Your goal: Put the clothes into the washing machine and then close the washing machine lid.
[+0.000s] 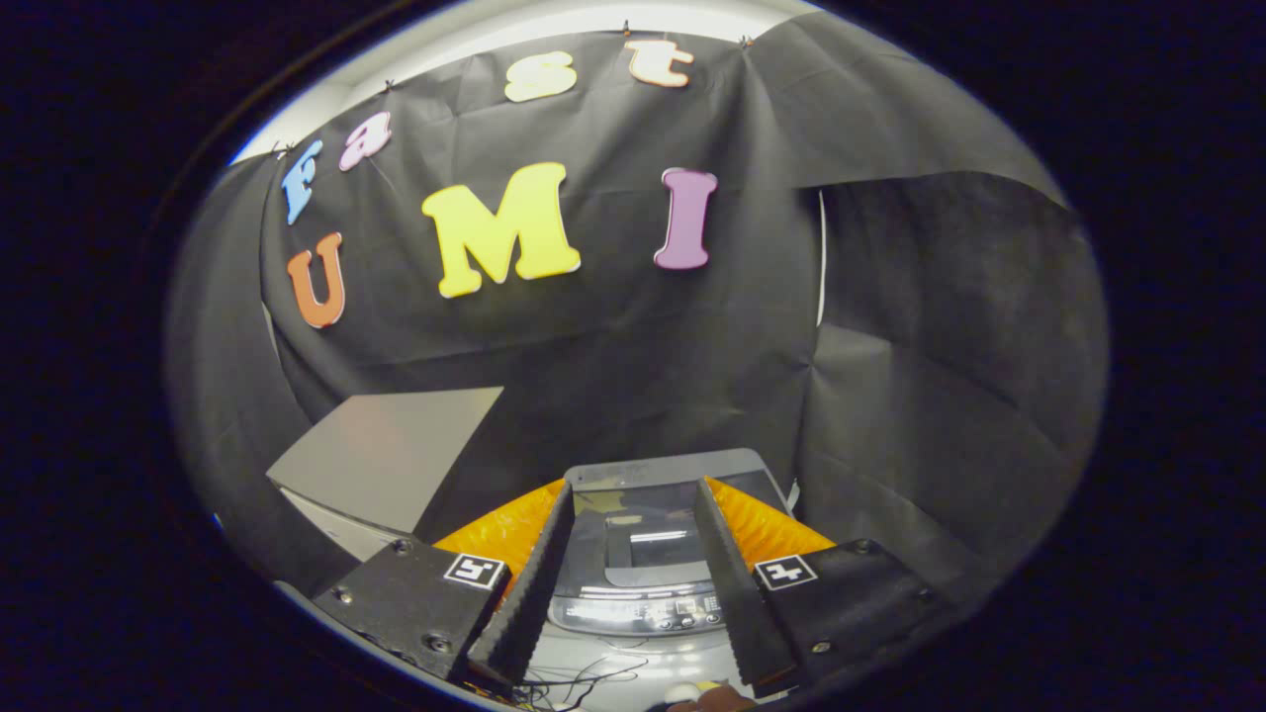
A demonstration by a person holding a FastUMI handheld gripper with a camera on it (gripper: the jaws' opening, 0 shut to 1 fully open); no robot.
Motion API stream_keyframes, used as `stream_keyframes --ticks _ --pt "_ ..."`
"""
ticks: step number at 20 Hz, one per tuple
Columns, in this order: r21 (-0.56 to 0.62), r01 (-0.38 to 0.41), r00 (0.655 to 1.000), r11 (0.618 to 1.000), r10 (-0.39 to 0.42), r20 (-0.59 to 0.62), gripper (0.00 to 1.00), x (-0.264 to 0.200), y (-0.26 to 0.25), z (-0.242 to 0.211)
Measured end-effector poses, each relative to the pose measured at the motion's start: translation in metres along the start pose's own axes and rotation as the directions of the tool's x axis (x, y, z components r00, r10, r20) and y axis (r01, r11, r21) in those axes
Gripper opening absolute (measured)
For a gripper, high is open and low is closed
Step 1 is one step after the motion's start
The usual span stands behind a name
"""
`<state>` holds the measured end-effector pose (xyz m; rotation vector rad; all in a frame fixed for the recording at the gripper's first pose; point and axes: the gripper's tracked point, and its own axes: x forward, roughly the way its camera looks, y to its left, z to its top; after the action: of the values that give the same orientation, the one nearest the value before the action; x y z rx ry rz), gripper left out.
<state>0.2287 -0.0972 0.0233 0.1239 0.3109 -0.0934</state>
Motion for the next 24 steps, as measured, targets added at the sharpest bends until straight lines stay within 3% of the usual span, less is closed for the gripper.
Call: stream_keyframes --ticks 5,10,17,24 --pt "-0.028 0.026 0.984 0.999 -0.021 0.178 0.78 -0.084 -0.033 0.015" --pt "-0.108 -0.021 0.975 0.994 0.044 0.217 1.0 -0.167 -0.071 -0.01" --pt "-0.098 -0.116 0.949 0.988 0.139 0.283 1.0 -0.289 -0.117 -0.046" --pt "-0.134 -0.175 0.936 0.975 0.207 0.286 1.0 -0.345 -0.116 -0.1"
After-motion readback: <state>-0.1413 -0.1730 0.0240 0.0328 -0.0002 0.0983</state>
